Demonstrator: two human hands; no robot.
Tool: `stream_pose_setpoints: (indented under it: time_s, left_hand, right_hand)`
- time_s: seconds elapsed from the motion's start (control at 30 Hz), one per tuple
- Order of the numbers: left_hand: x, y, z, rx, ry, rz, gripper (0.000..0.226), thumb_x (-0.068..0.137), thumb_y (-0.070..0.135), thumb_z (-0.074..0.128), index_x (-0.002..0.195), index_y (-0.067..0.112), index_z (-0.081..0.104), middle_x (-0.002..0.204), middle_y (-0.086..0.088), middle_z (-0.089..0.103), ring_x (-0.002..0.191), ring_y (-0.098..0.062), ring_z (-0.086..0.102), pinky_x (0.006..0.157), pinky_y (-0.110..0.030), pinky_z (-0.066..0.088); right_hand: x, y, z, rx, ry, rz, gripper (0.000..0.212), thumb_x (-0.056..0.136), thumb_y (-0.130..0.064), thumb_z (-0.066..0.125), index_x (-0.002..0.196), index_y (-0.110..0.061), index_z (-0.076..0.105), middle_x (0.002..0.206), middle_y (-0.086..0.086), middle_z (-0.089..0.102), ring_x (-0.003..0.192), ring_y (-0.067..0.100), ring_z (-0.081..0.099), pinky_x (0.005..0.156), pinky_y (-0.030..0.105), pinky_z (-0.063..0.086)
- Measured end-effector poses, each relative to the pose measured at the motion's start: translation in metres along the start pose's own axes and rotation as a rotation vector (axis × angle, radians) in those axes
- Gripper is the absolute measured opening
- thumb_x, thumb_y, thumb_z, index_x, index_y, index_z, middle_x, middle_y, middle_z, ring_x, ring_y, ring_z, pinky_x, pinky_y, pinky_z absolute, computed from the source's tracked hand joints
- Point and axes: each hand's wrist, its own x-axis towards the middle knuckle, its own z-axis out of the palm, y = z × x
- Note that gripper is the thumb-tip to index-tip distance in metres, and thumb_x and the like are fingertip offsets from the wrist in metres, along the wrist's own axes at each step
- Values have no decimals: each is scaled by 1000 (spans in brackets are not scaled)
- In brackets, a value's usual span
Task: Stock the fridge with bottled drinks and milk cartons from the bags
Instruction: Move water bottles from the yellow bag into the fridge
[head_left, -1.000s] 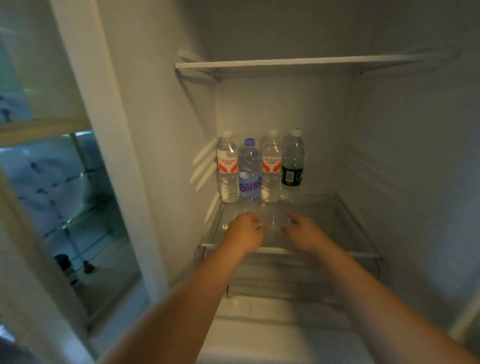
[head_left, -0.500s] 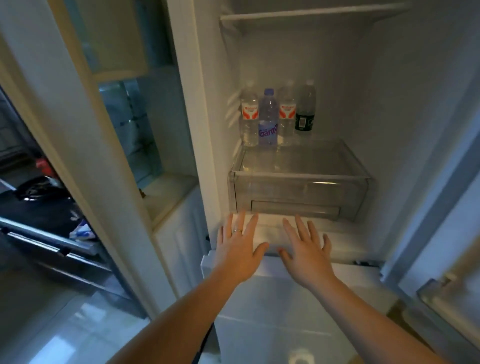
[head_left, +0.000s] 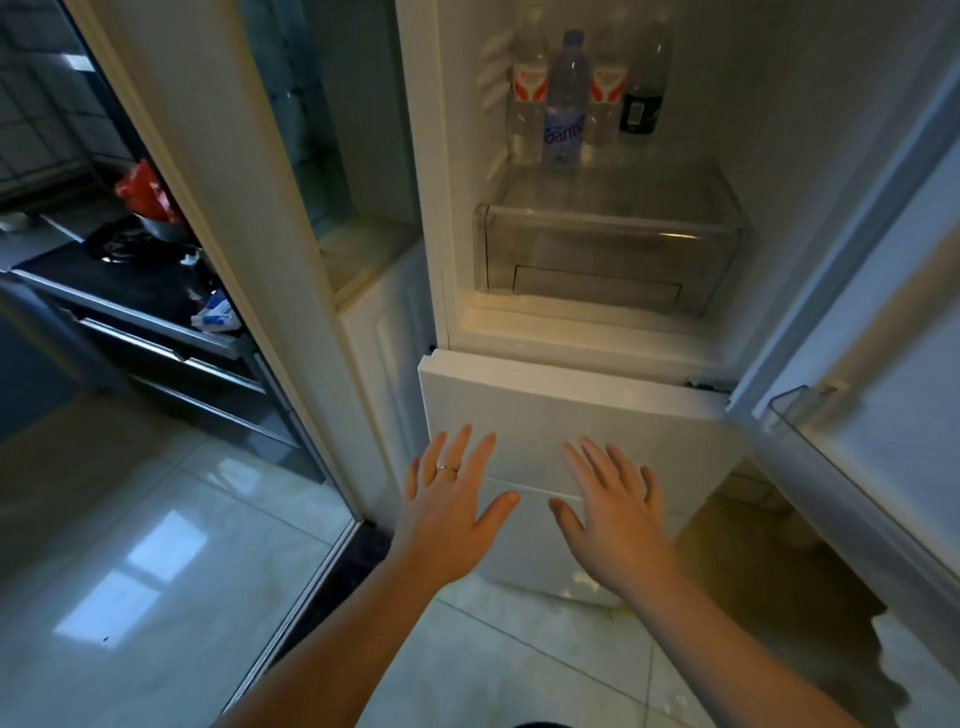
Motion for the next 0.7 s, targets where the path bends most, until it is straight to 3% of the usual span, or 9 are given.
stream_pose_setpoints:
  time_s: [0.1,0.27,0.37,0.7]
  left_hand:
    - [-41,14,20,-53,-9,-81,77,86,74,18,155,41,7,165,10,-3,152,-19,-9,121,-47,1]
    - [-112,51,63,-90,-20,-268,80,83,80,12,154,43,8,165,11,2,152,-18,-6,121,-49,2]
    - [-152,85,84,-87,-9,-365,74,88,72,23,154,41,11,165,11,3,152,-18,-7,121,-48,0]
    - [-286,192,123,-94,9,-618,78,82,73,20,154,42,13,165,11,3,153,-20,-3,121,-47,3]
  right_hand:
    - [-37,12,3,44,-44,-2,63,98,-55,34,154,-35,13,162,-9,11,150,21,5,118,49,2]
    - [-96,44,3,80,-147,-42,62,99,-54,32,154,-35,11,162,-11,9,149,18,2,118,47,-3]
    - [-134,70,2,106,-198,-97,60,99,-53,31,153,-36,12,162,-12,8,149,17,0,118,47,-4]
    - [-252,125,-2,157,-311,-281,58,98,-54,33,152,-38,18,159,-14,18,147,13,10,119,44,4]
